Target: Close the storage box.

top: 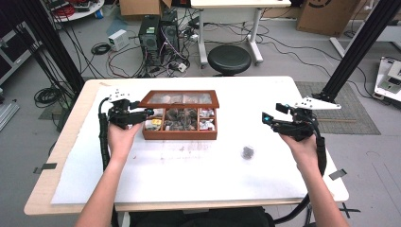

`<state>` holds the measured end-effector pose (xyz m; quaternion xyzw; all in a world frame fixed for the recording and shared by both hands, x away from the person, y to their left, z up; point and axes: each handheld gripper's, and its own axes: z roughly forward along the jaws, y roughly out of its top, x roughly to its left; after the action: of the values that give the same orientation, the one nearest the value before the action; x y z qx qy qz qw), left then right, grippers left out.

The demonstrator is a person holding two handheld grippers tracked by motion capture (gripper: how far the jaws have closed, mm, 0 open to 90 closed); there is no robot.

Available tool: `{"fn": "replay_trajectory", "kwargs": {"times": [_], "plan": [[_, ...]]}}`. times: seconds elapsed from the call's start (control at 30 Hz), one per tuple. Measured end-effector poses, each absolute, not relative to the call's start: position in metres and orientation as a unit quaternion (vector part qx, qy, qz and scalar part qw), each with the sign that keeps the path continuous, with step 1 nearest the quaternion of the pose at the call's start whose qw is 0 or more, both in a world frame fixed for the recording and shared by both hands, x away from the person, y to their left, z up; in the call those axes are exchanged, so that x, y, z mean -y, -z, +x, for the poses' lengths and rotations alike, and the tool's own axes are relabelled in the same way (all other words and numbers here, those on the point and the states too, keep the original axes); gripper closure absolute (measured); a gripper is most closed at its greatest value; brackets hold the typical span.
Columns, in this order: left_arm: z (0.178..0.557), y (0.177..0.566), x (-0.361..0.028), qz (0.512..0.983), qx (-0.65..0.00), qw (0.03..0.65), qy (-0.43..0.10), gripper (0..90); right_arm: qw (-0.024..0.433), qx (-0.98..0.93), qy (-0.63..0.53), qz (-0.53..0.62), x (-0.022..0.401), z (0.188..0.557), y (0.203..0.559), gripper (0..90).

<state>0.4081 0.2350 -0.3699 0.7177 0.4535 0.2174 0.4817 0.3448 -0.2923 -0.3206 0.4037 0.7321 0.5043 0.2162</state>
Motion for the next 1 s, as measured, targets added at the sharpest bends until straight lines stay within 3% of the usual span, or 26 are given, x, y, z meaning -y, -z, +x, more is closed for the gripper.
{"fn": "replay_trajectory", "kwargs": {"times": [1.0], "plan": [[0.388, 0.398, -0.236, 0.741, -0.437, 0.47, -0.199, 33.3, 0.218, -0.733, -0.503, 0.403, 0.291, 0.346, 0.323, 28.5]]}}
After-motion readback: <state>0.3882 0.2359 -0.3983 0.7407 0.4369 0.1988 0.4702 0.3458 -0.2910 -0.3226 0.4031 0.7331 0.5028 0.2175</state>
